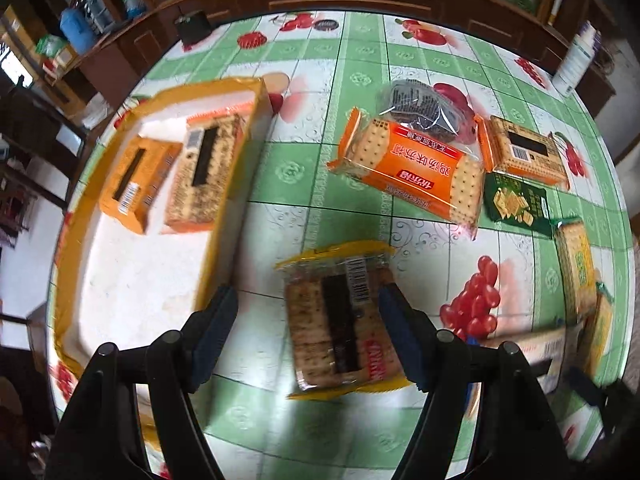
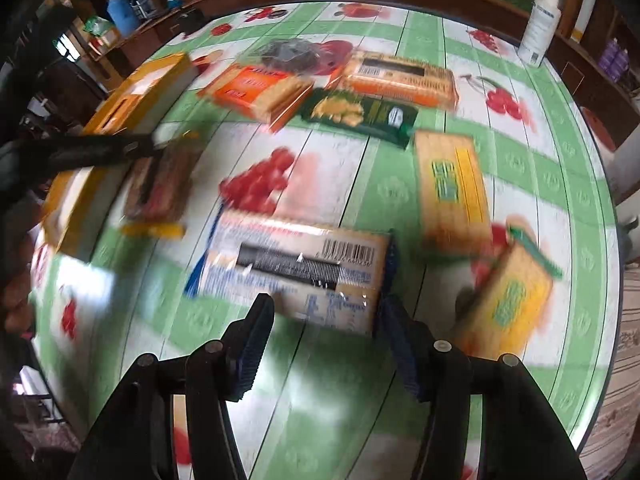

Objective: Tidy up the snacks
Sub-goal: 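Grasp the white-and-blue pack with the right tool while the left grasps the yellow-ended cracker pack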

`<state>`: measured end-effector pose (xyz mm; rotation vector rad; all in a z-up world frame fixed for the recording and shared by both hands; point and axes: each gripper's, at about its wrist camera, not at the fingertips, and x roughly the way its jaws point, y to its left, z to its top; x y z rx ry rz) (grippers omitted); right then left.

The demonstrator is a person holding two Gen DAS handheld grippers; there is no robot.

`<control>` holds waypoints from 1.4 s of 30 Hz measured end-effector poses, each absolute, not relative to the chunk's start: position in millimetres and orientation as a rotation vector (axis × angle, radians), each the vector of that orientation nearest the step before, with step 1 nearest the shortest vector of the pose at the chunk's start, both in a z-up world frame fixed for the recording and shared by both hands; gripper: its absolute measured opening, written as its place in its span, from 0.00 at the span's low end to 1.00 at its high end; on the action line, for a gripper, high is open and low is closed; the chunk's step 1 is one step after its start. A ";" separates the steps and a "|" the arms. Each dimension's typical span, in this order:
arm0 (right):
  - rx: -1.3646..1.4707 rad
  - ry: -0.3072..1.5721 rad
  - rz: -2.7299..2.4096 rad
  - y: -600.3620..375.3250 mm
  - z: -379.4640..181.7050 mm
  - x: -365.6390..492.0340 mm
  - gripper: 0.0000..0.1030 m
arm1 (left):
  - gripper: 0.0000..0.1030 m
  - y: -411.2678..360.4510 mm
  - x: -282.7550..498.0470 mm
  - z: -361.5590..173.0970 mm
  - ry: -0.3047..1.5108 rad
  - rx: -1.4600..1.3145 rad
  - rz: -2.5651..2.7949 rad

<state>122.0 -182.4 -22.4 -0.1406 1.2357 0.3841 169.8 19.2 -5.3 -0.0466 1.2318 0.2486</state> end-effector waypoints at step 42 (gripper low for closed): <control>-0.701 1.187 0.793 -113.8 -47.2 153.5 0.72 | 0.88 18.8 184.2 -42.3 1.378 -0.165 0.167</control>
